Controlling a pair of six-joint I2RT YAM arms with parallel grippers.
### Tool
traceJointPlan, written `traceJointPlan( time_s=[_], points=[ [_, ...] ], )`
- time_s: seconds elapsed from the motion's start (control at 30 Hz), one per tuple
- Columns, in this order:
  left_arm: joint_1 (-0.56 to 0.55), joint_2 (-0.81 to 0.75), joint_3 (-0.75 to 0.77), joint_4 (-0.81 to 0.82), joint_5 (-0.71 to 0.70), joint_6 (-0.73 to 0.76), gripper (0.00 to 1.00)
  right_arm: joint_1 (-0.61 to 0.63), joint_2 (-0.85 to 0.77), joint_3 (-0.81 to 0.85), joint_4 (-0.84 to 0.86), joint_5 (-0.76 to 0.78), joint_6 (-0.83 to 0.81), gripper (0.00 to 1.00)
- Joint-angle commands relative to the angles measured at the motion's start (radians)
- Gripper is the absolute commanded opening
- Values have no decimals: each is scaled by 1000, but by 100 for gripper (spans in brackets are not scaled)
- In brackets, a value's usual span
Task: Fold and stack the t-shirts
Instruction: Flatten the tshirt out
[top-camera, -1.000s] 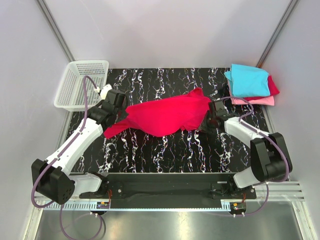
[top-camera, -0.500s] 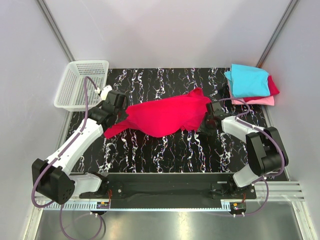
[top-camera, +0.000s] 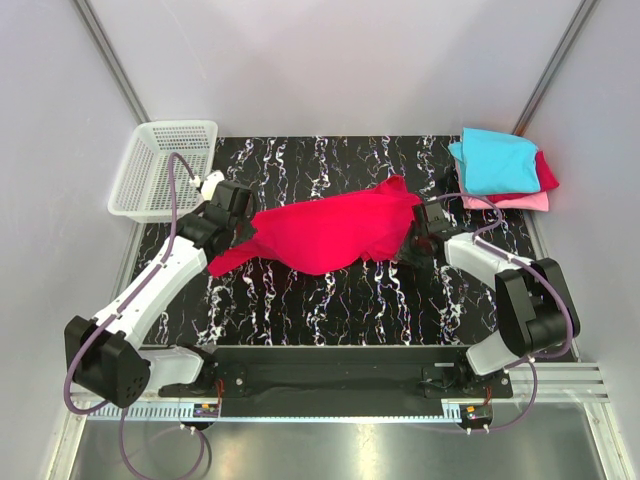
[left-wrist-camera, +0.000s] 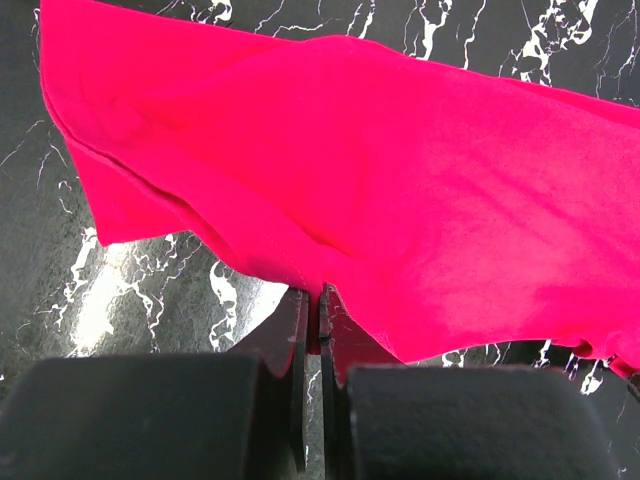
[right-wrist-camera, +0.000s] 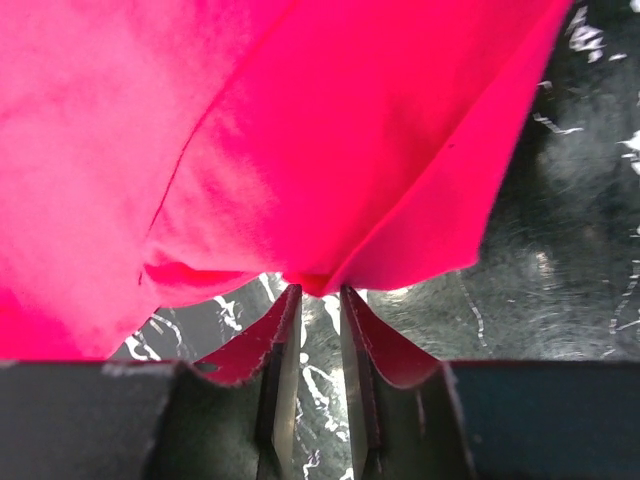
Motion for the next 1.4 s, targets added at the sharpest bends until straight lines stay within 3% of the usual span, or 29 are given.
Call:
traceJointPlan(
  time_s=[0.0,0.6,0.67,0.7,0.77,0.93,1.13,1.37],
  points=[
    [7,-6,-3,23,-20,8,0,14,-11,38,17,62,4,28],
    [10,-8,-3,23,-20,11,0,51,87,73,-8,133,-1,25],
    [10,-8,-3,23,-20,11,0,56,89,77,-14,139,-1,21],
    [10,-8,-3,23,-20,11,0,56,87,80,-16,144,-2,10],
    [11,-8,-3,23,-18,13,0,59,89,87,-25,151,-2,0],
    [13,-9,-3,25,-18,14,0,79,80,104,-55,197,-8,0],
    [13,-14,-3,23,-9,18,0,117,-18,157,-166,311,-27,0],
    [13,-74,8,22,26,62,0,148,-262,292,-388,447,-85,0]
  ],
)
